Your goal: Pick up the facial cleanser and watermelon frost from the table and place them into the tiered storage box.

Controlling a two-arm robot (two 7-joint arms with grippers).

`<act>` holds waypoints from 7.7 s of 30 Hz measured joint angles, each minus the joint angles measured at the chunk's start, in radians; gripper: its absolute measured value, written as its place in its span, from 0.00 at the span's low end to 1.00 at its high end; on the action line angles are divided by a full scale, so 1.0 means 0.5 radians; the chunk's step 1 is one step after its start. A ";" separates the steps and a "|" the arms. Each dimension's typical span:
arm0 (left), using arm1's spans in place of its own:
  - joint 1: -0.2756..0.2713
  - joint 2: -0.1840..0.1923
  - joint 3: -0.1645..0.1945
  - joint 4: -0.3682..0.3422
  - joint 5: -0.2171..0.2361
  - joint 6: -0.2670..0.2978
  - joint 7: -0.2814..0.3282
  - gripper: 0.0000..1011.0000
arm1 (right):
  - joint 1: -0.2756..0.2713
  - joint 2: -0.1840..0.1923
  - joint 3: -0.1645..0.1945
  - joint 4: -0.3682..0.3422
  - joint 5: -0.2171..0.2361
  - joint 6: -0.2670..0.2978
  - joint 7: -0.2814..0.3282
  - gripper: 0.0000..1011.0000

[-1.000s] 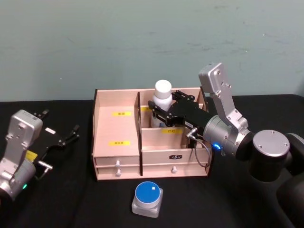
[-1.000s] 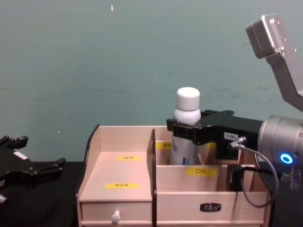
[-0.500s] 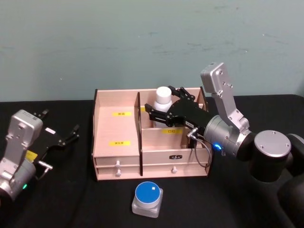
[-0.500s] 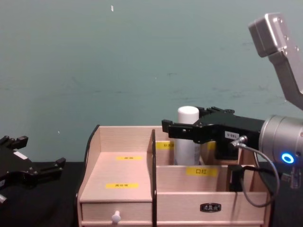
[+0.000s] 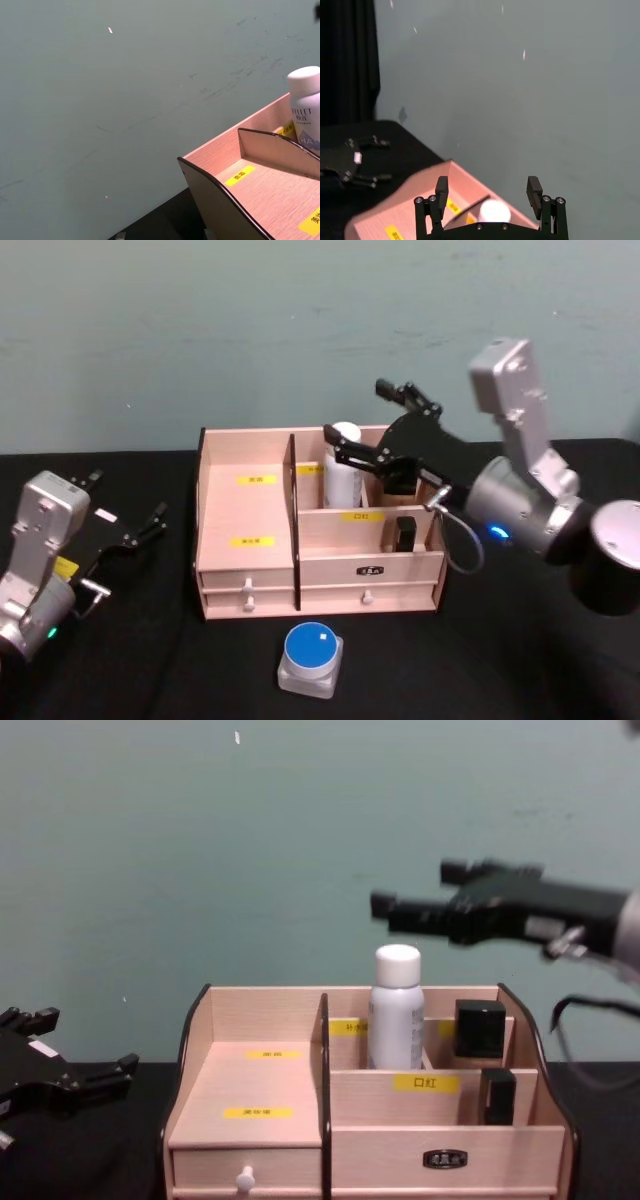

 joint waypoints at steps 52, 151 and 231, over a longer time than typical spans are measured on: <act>0.000 0.000 0.000 0.000 0.000 0.000 0.000 1.00 | -0.473 0.323 -0.359 -0.106 0.265 0.020 0.309 0.99; 0.000 0.000 0.000 0.000 0.000 0.000 0.000 1.00 | -0.265 0.139 -0.410 0.127 0.330 0.007 0.405 0.73; 0.000 0.000 0.000 0.000 0.000 0.000 0.000 1.00 | 0.314 -0.296 -0.479 0.654 0.174 0.050 0.201 0.99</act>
